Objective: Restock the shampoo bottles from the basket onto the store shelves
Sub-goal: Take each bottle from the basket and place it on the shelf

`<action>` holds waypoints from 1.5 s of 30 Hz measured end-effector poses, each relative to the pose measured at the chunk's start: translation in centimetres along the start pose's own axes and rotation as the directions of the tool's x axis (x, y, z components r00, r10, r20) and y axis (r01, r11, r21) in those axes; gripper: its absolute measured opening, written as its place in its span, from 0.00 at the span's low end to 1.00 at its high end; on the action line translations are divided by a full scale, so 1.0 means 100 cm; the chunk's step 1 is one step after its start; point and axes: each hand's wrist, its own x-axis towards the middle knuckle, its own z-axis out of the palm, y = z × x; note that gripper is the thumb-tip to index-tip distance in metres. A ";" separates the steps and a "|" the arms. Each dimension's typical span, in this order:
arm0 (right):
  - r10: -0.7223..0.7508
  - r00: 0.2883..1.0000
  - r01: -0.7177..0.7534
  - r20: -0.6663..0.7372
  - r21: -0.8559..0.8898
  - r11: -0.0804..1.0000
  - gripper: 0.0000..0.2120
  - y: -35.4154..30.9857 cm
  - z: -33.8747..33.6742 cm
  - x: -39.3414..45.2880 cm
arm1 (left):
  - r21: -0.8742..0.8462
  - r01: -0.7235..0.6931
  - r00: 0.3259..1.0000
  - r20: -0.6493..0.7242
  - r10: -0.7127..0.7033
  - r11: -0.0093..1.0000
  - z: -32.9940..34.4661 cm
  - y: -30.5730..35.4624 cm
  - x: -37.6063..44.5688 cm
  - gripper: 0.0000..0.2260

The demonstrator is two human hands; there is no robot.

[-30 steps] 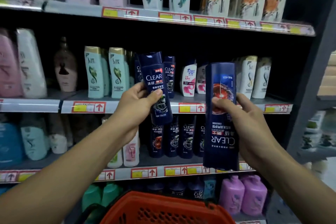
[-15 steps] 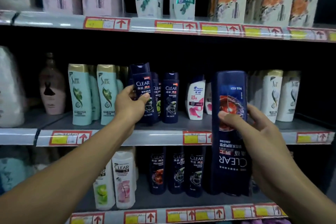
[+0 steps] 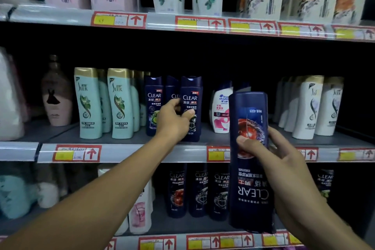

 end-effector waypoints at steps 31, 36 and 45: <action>0.455 0.885 -0.459 0.101 0.365 0.810 0.06 0.093 -0.008 -0.105 | -0.227 0.505 0.788 0.514 -0.338 0.833 -0.068 -0.116 -0.257 0.31; 0.531 0.831 -0.542 0.164 0.449 0.710 0.10 0.106 -0.029 -0.128 | -0.472 0.532 0.832 0.446 -0.330 0.704 -0.085 -0.104 -0.230 0.24; 0.523 0.832 -0.508 0.183 -0.124 0.852 0.24 0.129 -0.018 -0.146 | -0.609 0.448 0.893 0.342 -0.293 0.654 -0.060 -0.087 -0.204 0.11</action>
